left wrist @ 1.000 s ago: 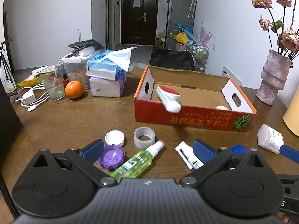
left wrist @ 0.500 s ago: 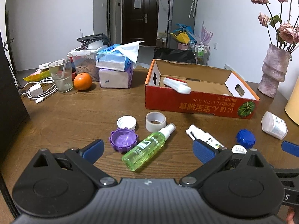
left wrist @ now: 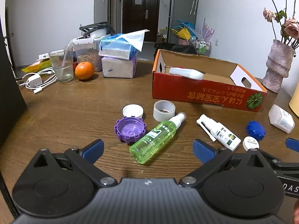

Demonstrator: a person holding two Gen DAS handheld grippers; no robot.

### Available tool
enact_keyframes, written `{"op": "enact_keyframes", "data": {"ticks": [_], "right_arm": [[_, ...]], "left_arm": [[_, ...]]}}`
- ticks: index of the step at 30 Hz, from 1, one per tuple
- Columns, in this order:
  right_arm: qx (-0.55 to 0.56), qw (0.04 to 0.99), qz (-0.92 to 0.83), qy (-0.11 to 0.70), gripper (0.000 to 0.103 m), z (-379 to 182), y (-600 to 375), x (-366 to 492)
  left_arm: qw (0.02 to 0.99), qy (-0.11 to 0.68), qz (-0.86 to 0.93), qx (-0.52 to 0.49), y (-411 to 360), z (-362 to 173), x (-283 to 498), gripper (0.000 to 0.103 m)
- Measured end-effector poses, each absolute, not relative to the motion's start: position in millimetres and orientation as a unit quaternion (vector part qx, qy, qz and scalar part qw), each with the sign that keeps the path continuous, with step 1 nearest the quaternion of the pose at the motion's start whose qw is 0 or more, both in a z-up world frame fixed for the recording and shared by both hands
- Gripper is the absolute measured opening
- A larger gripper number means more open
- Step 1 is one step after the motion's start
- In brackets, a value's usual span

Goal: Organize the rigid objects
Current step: 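Withdraw both tools from the box toward the remaining bottles and caps, then grasp the white spray bottle with the right gripper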

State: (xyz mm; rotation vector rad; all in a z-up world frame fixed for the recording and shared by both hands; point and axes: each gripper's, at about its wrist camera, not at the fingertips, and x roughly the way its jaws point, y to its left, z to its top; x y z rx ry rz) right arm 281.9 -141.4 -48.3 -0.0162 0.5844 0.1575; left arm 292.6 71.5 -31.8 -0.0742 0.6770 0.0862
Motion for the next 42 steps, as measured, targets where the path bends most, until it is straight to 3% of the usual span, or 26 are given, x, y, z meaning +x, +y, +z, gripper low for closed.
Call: {"op": "enact_keyframes", "data": {"ticks": [16, 22, 28, 34, 38, 42], "right_arm": [[-0.031, 0.955, 0.122, 0.269, 0.081, -67.1, -109.1, 314.7], [-0.039, 0.949, 0.134, 0.284, 0.069, -75.5, -92.0, 339.5], [-0.039, 0.941, 0.142, 0.305, 0.049, -84.8, -82.7, 357.0], [-0.046, 0.936, 0.141, 0.318, 0.046, -88.5, -76.2, 366.6], [-0.042, 0.935, 0.148, 0.319, 0.037, -88.6, -74.7, 369.0], [-0.034, 0.935, 0.144, 0.321, 0.037, -88.6, -74.9, 369.2]], "left_arm": [[0.937, 0.345, 0.039, -0.044, 92.3, -47.7, 318.3, 0.103], [0.937, 0.344, 0.041, -0.049, 104.2, -49.5, 325.4, 0.103], [0.937, 0.344, 0.037, -0.044, 108.2, -51.5, 330.8, 0.103], [0.938, 0.343, 0.033, -0.039, 108.9, -52.3, 335.5, 0.103], [0.938, 0.343, 0.032, -0.040, 109.9, -52.8, 337.2, 0.103], [0.937, 0.345, 0.034, -0.040, 110.7, -54.3, 339.9, 0.103]]}}
